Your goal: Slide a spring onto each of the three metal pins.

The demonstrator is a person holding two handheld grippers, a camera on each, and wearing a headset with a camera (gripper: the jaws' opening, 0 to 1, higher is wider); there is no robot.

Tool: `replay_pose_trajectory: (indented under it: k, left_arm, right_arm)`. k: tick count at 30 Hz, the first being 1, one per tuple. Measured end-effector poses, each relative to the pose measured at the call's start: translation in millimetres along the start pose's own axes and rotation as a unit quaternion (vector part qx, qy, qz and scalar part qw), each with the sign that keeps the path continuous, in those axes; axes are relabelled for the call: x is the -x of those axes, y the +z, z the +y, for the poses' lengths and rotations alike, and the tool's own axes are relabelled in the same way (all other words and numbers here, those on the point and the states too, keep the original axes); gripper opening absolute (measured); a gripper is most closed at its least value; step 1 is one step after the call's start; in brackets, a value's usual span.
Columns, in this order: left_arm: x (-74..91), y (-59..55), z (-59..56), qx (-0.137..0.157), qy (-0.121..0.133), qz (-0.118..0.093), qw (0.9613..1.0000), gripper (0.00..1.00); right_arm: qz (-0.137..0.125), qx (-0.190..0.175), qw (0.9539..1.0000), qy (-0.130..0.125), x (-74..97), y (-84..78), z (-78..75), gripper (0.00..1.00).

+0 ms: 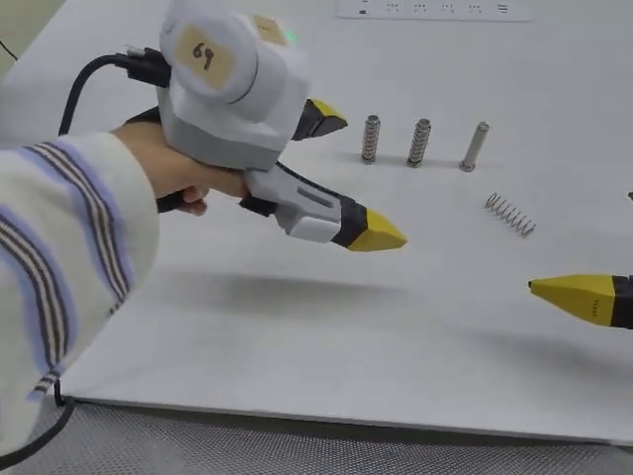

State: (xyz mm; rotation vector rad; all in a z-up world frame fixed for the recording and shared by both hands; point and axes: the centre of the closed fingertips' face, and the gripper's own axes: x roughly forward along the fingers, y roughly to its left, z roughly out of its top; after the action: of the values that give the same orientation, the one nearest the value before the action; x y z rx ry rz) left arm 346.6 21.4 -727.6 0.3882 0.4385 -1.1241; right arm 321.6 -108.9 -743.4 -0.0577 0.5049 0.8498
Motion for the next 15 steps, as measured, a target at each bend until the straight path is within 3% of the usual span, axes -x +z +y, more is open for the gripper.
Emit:
replay_pose_trajectory:
  k: [2,9,13,15]
  left_arm:
    - [-9.5,5.3,-3.9,-0.025,-0.026,0.007,0.9993,0.72]
    - [-41.6,25.0,-1.2,-0.067,-0.075,0.017,0.9948,0.7]
    - [-57.7,28.7,1.1,-0.07,-0.095,0.021,0.9928,0.68]
    - [-64.9,35.3,-2.0,-0.046,-0.113,0.008,0.9925,0.65]
  right_arm:
    - [0.007,0.0,1.0,0.004,1.7,-2.6,1.3,0.99]
    - [0.012,-0.004,0.9999,-0.002,5.3,-4.1,0.9,0.99]
    - [0.01,-0.004,0.9999,-0.005,6.6,-2.5,1.1,0.99]
    - [0.013,-0.001,0.9999,-0.006,6.7,-3.0,1.2,0.99]
